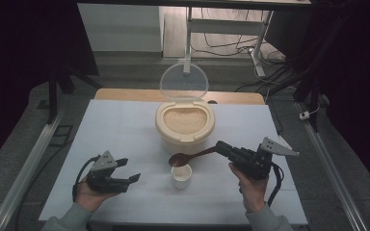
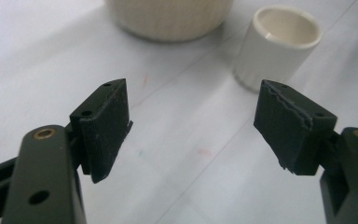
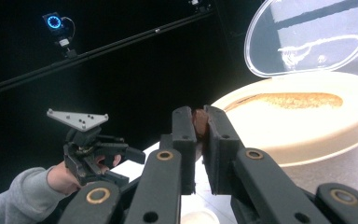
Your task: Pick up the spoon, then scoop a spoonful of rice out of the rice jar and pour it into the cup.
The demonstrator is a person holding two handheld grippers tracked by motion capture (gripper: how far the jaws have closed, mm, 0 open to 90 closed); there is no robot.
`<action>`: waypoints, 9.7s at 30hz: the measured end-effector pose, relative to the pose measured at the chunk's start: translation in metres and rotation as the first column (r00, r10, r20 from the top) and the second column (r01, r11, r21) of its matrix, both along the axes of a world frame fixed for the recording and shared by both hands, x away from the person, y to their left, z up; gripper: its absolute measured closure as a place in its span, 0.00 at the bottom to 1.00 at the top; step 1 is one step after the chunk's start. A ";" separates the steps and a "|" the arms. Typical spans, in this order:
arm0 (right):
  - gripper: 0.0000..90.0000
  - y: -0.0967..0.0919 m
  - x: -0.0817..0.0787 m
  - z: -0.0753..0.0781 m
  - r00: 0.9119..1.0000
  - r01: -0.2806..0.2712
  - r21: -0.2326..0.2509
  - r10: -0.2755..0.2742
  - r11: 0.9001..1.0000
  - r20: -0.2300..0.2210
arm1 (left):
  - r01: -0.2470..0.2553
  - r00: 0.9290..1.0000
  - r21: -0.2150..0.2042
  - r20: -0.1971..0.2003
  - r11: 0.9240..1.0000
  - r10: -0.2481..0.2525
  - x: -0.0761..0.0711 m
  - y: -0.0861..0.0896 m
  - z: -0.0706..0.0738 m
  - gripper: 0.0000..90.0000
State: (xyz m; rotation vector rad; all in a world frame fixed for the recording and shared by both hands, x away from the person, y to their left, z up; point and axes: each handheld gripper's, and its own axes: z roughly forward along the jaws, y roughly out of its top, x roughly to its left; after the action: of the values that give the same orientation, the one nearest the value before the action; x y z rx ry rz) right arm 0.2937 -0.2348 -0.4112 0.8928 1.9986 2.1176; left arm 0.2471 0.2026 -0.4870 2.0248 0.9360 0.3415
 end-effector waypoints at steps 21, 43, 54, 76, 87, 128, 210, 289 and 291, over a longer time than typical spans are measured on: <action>0.93 -0.011 0.001 0.010 0.999 0.037 0.023 -0.038 0.999 0.031 | -0.058 0.998 0.027 -0.036 0.998 0.059 -0.004 0.026 -0.020 0.27; 0.93 -0.023 0.046 0.048 0.972 0.218 0.034 -0.220 0.975 0.084 | -0.049 0.997 0.025 -0.055 0.998 0.051 -0.001 0.026 -0.022 0.26; 0.93 -0.007 0.077 0.051 0.948 0.313 -0.046 -0.308 0.949 0.082 | -0.044 0.997 0.031 -0.065 0.999 0.046 0.000 0.025 -0.024 0.26; 0.93 0.027 0.090 0.046 0.936 0.351 -0.283 -0.323 0.893 0.142 | -0.050 0.996 0.032 -0.067 0.998 0.052 0.001 0.025 -0.024 0.26; 0.93 0.021 0.100 0.021 0.951 0.282 -0.168 -0.299 0.945 -0.084 | -0.043 0.997 0.037 -0.068 0.998 0.046 0.002 0.024 -0.024 0.26; 0.93 -0.011 0.114 0.012 0.870 0.281 0.052 -0.231 0.958 -0.436 | -0.041 0.998 0.037 -0.052 0.999 0.042 0.001 0.024 -0.022 0.27; 0.93 -0.039 0.078 0.011 0.855 0.131 0.130 -0.046 0.983 -0.517 | -0.042 0.997 0.065 -0.060 0.997 0.046 0.004 0.022 -0.024 0.27; 0.93 -0.047 0.027 0.032 0.990 0.011 -0.199 -0.038 0.980 -0.133 | -0.044 0.997 0.066 -0.065 0.997 0.048 0.005 0.022 -0.026 0.27; 0.93 -0.050 0.027 0.032 0.989 0.011 -0.202 -0.040 0.979 -0.141 | -0.045 0.997 0.064 -0.064 0.997 0.049 0.005 0.022 -0.026 0.27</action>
State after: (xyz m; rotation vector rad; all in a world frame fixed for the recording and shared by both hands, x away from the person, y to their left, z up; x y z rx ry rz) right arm 0.3208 -0.2849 -0.3788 1.0558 2.2080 1.8431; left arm 0.2519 0.2247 -0.5125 2.0846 1.0260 0.3359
